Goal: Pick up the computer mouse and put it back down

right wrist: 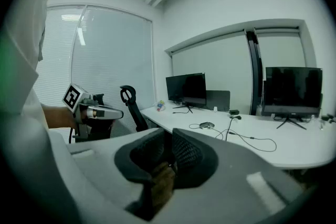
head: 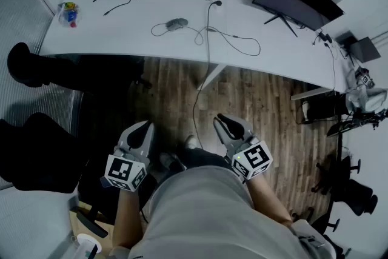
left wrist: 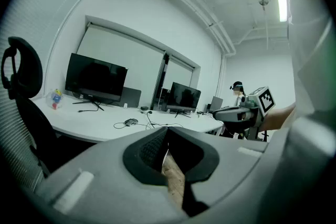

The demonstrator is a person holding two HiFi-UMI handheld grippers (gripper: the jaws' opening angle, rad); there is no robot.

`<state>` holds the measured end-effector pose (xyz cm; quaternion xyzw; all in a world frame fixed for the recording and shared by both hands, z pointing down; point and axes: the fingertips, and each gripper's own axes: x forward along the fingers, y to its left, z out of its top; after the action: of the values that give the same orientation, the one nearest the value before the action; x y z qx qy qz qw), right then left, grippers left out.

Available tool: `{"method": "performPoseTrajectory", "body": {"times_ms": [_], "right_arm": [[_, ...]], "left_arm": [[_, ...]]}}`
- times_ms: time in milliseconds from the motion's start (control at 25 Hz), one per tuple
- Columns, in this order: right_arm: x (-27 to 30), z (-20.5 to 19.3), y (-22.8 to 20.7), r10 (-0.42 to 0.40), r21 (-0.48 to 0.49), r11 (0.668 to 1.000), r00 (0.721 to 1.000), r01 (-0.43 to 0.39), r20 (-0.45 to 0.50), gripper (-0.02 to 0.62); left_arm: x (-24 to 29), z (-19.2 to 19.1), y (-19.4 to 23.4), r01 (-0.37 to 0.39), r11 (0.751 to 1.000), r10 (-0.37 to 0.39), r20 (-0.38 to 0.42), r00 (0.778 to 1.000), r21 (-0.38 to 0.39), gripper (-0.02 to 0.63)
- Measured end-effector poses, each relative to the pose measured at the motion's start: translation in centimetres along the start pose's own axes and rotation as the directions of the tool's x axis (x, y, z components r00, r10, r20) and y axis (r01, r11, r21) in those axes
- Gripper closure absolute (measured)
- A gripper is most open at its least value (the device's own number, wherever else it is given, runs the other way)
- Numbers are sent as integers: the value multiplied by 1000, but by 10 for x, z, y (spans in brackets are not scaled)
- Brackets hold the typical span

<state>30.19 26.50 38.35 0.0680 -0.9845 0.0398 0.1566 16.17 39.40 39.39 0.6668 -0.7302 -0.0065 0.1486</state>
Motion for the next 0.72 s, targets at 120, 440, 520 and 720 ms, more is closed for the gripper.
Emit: {"method": "performPoseTrajectory", "body": {"times_ms": [120,440,520,720], "right_arm": [[1,0,-14,12,5,1000,1000,-12,3,543],[9,7,-53,46,25,999,998,-47,40,543],[9,9,-65,51,34,998,997,-53,58,543],[10,4,-101,51,64,996,996,-56,76,543]], "left_arm": [[16,2,-9,3,1000,-3,-7,1000,2,597],[61,14,-27,15,999,-14,-33,999,29,597],[76,19,-31,19,999,-17,-44,999,46,597],[116,23,-43,20,997,-14,-71,997,72,597]]}}
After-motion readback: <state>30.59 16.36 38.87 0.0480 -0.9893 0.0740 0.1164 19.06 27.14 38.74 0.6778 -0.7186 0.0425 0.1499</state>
